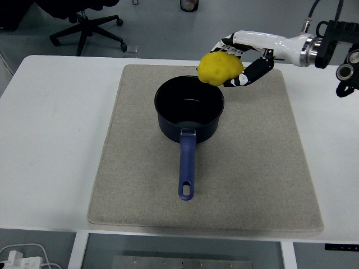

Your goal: Put the potato in the blue pot

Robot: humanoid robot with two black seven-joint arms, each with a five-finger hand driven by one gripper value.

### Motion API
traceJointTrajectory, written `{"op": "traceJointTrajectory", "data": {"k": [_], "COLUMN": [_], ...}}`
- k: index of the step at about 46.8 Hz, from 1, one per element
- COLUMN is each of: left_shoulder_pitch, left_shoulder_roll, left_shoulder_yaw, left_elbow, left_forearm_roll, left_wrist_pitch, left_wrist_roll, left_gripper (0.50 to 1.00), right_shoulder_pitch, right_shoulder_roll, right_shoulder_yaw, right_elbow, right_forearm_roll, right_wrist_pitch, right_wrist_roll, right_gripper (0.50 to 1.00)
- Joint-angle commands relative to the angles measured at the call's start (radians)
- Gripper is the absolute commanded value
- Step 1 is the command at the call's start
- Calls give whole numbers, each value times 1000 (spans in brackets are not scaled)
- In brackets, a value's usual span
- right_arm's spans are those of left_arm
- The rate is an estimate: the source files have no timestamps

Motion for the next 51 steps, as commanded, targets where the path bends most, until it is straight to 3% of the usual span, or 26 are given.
{"op": "traceJointTrajectory", "data": {"k": [1, 33, 42, 45, 51], "left_shoulder_pitch": [0, 0, 0, 0, 0], "left_shoulder_roll": [0, 0, 0, 0, 0], "left_shoulder_yaw": [0, 0, 0, 0, 0], "left_elbow": [0, 0, 0, 0, 0], "left_forearm_roll": [0, 0, 0, 0, 0], "left_wrist_pitch": [0, 0, 0, 0, 0], "left_wrist_roll": [0, 0, 0, 0, 0], "left_gripper": [996, 996, 996, 996, 996], "right_shoulder_pitch": [12, 3, -20, -23, -32], "right_shoulder_roll": [28, 272, 292, 301, 303], "right_shoulder_yaw": [-22, -78, -116, -130, -131], "right_elbow": [-24, -197, -214, -223, -236], "right_forearm_roll": [0, 0, -16, -19, -19], "right_wrist_pitch": [-1, -14, -25, -27, -27], "right_wrist_roll": [2, -9, -10, -10, -10], "right_gripper": [500, 500, 500, 539, 543]}}
